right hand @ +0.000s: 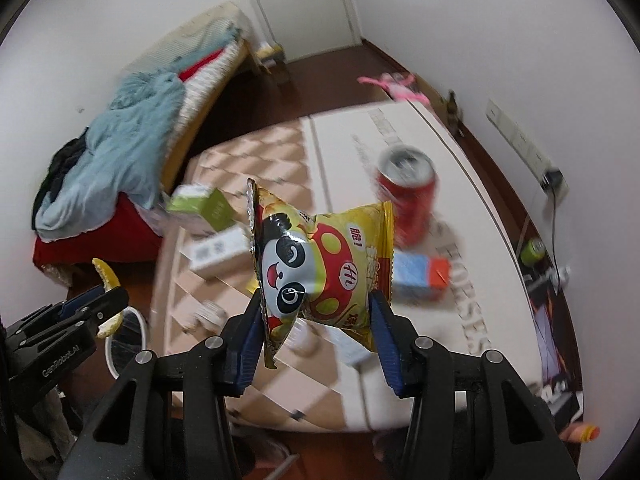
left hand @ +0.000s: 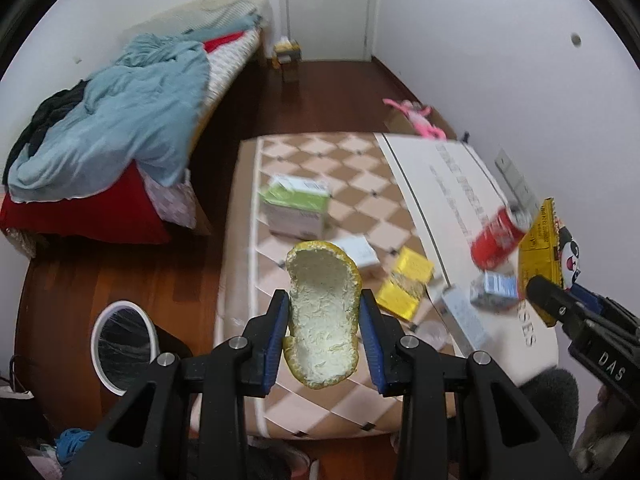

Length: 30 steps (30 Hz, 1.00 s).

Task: Collect trash
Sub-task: 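Carry both items over the trash bin and open both tools to drop them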

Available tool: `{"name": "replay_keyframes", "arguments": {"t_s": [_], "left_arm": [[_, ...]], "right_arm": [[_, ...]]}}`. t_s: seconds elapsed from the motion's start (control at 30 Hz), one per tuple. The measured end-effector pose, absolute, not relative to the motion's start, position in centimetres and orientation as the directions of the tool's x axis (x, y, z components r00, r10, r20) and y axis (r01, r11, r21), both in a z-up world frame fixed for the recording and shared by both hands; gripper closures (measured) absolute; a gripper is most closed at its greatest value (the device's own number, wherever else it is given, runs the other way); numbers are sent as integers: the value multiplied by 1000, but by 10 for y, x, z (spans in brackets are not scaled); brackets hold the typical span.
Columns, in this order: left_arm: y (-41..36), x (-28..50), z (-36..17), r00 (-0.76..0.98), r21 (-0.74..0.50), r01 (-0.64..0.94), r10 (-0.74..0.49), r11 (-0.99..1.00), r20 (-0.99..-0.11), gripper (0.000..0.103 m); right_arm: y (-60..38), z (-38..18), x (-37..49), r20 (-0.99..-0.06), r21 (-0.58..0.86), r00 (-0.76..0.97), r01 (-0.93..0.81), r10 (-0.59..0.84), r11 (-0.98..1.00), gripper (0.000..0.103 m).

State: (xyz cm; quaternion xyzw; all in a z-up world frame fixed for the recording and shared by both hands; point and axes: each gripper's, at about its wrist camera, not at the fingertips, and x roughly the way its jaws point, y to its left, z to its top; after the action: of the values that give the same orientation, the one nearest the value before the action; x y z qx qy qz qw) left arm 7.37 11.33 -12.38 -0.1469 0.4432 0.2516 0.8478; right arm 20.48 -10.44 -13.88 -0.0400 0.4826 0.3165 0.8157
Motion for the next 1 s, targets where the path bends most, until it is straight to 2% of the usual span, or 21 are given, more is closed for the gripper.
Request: {"name": "replay_keyframes", "arguments": {"t_s": [0.3, 0.57, 0.77, 0.97, 1.0], "left_arm": [[208, -4, -103, 453, -37, -705, 410, 708, -791, 71], [324, -117, -153, 289, -31, -870, 460, 491, -840, 71], [415, -187, -245, 223, -97, -927, 326, 361, -919, 71], [478, -219, -331, 269, -228, -936, 129, 268, -954, 70], [485, -220, -342, 258, -222, -940, 114, 260, -959, 65]], "right_arm": [[-6, -94, 154, -742, 272, 280, -704, 609, 656, 51], [129, -119, 73, -754, 324, 72, -824, 653, 465, 51], [243, -191, -7, -801, 372, -112, -863, 588, 342, 51], [336, -279, -71, -856, 377, -212, -880, 472, 288, 51], [349, -293, -78, -865, 373, -222, -884, 450, 282, 51]]}}
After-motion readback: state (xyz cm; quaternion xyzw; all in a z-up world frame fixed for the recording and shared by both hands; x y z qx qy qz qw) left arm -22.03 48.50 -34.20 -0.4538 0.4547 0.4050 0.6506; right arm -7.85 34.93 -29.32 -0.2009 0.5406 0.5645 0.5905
